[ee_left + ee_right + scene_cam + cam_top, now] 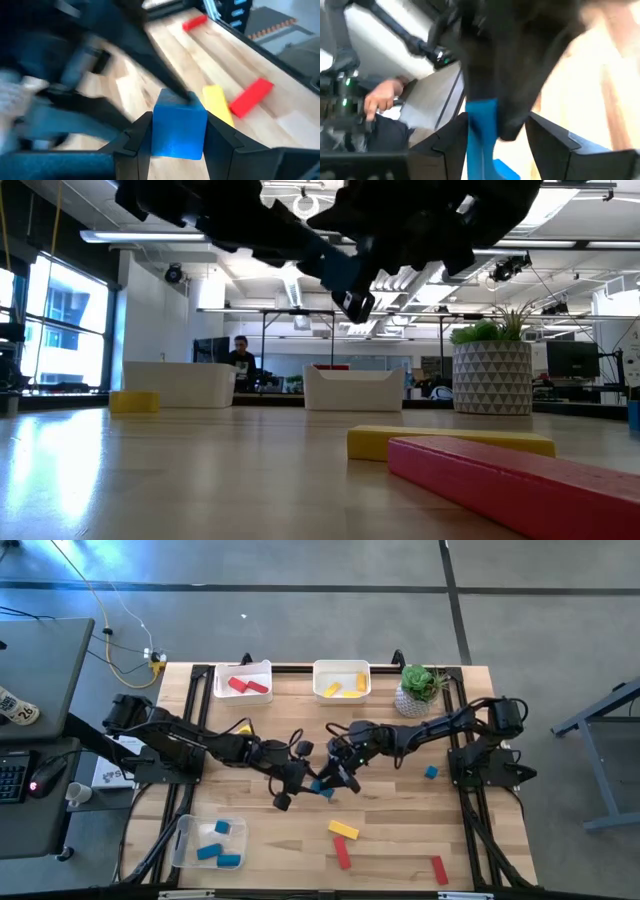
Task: Sort & place blocks by color
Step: Put the blue block into the transparent bin
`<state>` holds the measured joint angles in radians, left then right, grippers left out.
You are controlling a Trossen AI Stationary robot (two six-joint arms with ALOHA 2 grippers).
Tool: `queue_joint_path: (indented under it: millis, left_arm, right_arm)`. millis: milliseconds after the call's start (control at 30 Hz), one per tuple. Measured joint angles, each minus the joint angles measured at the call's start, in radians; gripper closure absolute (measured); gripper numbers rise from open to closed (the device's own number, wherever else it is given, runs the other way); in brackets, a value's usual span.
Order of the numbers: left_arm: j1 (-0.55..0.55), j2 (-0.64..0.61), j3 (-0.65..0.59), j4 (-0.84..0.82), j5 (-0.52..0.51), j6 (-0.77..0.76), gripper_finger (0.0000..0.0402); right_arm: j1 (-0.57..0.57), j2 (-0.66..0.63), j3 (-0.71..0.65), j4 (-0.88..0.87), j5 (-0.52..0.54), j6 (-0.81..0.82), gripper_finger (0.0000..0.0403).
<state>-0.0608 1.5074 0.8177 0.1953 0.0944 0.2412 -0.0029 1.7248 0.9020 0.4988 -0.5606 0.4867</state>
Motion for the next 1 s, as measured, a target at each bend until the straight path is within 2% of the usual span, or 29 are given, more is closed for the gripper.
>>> queue_joint_path:
  millis: [267, 467, 667, 1000]
  left_arm:
    - [-0.068, -0.024, -0.002, -0.09, -0.042, -0.041, 0.0289]
    - [-0.139, -0.073, -0.001, -0.178, -0.15, -0.107, 0.0289]
    - [-0.221, -0.147, -0.003, -0.312, -0.24, -0.223, 0.0289]
    - [-0.342, -0.234, -0.002, -0.51, -0.285, -0.449, 0.0289]
  right_arm:
    - [-0.041, -0.001, 0.0, -0.008, -0.051, 0.011, 0.0217]
    - [-0.043, -0.002, 0.0, -0.026, -0.116, 0.018, 0.0217]
    - [-0.016, -0.002, 0.0, -0.038, -0.131, 0.01, 0.0217]
    - [0.02, -0.006, 0.001, -0.031, -0.123, 0.007, 0.0217]
